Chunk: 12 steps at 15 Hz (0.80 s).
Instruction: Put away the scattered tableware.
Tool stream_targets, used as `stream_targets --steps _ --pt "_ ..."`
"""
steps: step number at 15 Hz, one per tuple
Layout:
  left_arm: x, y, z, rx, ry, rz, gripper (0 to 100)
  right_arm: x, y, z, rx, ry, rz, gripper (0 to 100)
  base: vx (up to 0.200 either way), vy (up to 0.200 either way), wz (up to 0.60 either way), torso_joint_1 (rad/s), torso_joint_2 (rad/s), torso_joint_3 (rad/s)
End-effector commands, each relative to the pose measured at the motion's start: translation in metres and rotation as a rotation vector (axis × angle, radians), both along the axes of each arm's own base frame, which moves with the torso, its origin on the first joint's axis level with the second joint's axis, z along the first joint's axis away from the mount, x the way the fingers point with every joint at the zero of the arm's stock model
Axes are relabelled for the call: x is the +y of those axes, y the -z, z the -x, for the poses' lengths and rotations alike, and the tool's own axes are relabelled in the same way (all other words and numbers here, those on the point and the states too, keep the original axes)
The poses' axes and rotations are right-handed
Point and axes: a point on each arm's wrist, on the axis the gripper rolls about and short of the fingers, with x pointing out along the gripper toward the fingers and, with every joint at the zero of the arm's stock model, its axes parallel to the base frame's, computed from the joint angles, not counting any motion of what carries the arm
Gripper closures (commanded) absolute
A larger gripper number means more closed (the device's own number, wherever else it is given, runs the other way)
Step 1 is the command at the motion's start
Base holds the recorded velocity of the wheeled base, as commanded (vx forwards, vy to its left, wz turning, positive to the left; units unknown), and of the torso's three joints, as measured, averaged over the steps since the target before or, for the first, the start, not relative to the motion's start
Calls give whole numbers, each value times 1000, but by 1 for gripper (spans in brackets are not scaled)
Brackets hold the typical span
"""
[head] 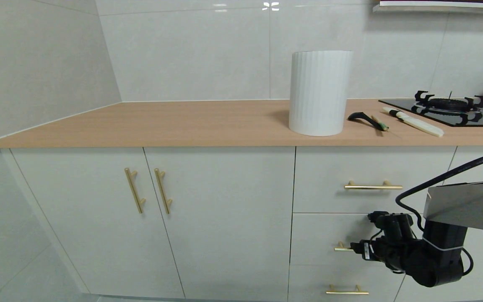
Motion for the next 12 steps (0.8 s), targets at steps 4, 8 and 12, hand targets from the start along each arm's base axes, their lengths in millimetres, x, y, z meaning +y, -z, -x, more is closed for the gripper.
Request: stream_targets --steps 4,8,12 --pt "0 0 0 1 0 0 0 1 0 2 8 -4 3 0 0 0 0 0 0 0" --pt "0 0 0 -1 0 0 0 0 -2 11 29 -9 9 0 0 0 0 0 0 0" --pt "0 0 0 -1 0 0 0 -1 -31 52 113 -66 60 0 0 0 0 0 0 0"
